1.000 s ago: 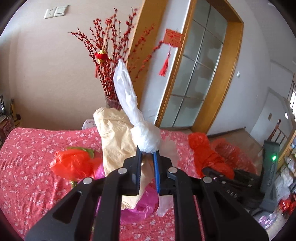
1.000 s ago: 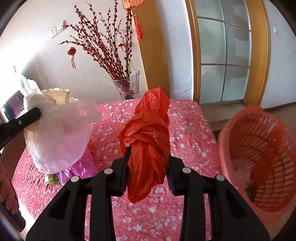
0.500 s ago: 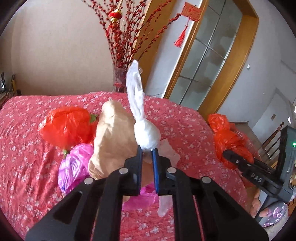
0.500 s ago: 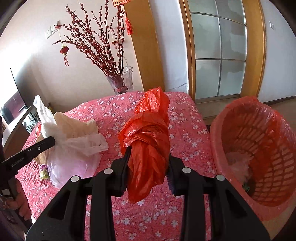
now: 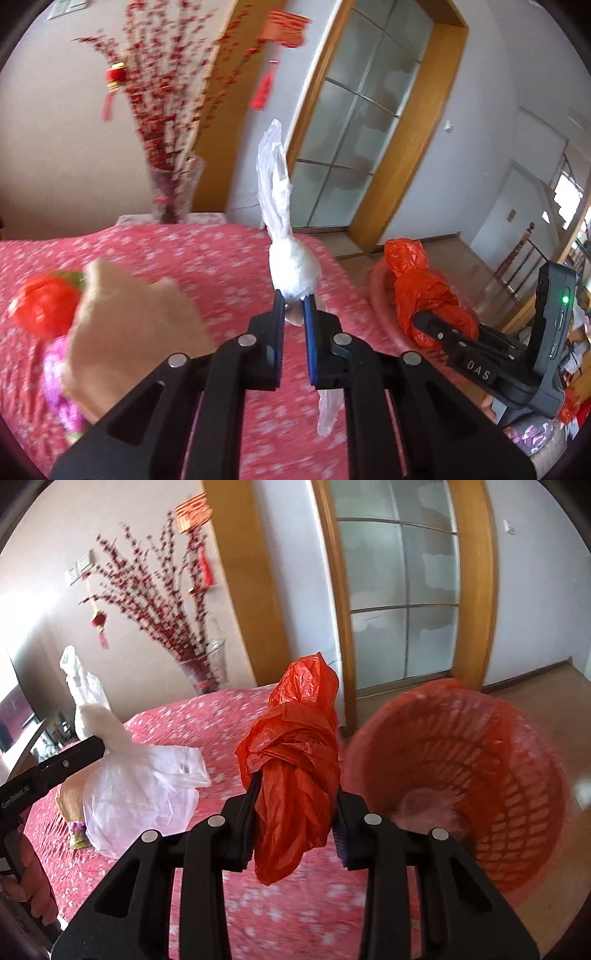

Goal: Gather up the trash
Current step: 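Carry the red and white bags over the red basket and open both grippers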

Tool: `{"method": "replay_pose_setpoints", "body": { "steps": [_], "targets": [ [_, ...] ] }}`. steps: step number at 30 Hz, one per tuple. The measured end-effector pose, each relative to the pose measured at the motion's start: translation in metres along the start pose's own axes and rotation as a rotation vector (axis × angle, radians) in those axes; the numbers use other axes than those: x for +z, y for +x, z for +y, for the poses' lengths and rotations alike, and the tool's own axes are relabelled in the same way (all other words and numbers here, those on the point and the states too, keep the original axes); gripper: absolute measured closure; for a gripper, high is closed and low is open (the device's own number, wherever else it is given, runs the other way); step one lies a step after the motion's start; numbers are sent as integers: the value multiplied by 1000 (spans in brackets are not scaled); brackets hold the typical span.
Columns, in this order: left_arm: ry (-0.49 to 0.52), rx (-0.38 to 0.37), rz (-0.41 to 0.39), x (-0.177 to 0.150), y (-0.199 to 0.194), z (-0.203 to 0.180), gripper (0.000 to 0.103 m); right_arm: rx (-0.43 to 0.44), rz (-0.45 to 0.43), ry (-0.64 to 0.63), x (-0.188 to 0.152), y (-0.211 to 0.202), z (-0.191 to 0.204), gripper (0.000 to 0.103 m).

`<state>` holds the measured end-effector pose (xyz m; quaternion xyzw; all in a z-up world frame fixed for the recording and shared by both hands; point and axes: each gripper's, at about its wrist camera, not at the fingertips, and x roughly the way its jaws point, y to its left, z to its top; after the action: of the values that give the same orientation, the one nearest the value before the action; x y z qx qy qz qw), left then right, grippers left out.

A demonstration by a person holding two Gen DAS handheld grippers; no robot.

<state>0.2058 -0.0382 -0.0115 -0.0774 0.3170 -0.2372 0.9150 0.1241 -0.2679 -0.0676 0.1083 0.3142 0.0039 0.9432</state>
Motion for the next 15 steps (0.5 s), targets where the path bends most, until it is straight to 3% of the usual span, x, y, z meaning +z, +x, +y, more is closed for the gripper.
{"method": "replay_pose_setpoints", "body": {
  "steps": [15],
  "targets": [
    [60,-165,39,16,71,-104,92,-148,-108,99,9,-52,-78,68]
  ]
}}
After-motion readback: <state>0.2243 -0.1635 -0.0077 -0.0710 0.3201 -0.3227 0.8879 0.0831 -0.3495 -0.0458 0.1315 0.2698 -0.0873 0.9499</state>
